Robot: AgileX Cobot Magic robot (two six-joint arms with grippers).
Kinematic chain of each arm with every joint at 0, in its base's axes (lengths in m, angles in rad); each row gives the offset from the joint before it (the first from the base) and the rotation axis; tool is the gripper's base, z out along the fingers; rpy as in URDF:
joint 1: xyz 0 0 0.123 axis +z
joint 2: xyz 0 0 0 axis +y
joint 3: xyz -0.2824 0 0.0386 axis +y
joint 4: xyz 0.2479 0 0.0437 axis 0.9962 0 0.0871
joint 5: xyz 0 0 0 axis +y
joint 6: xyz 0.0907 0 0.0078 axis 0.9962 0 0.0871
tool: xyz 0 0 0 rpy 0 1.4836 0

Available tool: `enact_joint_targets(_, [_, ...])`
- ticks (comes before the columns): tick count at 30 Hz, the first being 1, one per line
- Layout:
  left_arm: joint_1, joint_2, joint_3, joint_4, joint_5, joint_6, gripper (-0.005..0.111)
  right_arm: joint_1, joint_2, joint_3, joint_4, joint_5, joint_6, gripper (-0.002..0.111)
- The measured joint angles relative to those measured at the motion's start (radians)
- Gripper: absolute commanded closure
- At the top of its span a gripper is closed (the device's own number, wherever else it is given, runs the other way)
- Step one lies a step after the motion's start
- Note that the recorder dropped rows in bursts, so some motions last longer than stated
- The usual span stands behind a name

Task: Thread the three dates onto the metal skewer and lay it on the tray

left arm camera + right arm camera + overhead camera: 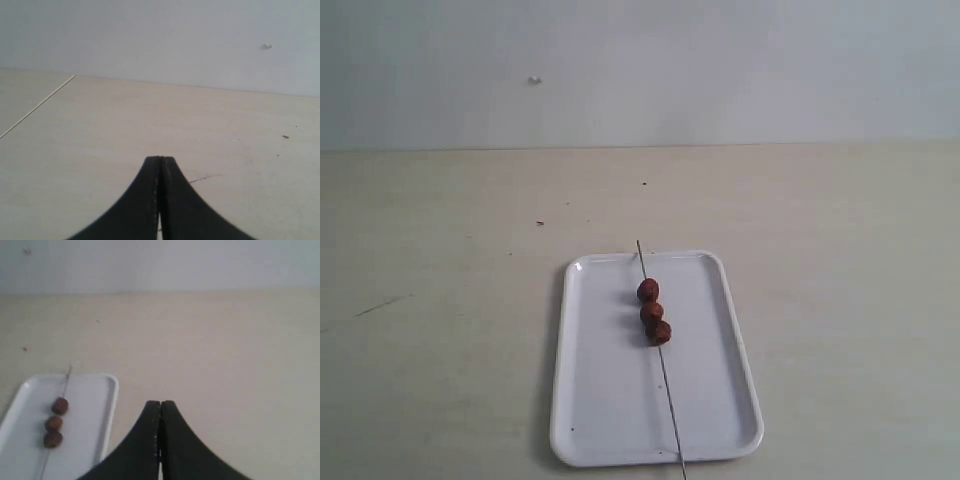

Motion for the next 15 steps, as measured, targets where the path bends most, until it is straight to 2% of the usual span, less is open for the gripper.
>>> enact_joint_targets(3, [0.000,0.000,0.000,0.000,0.000,0.000,0.107,-0.101,-0.055,0.101,-0.034,-0.230,0.000,0.108])
enact_joint_targets(5, [0.000,0.000,0.000,0.000,0.000,0.000,0.107,-0.170,-0.086,0.157,-0.036,-0.294,0.002,0.108])
enact_joint_targets(10, [0.000,0.000,0.000,0.000,0.000,0.000,0.107,-0.359,-0.213,0.281,-0.026,-0.329,0.074,0.108])
enact_joint_targets(15, [0.000,0.000,0.000,0.000,0.000,0.000,0.107,-0.444,-0.325,0.358,-0.031,-0.333,0.122,0.108])
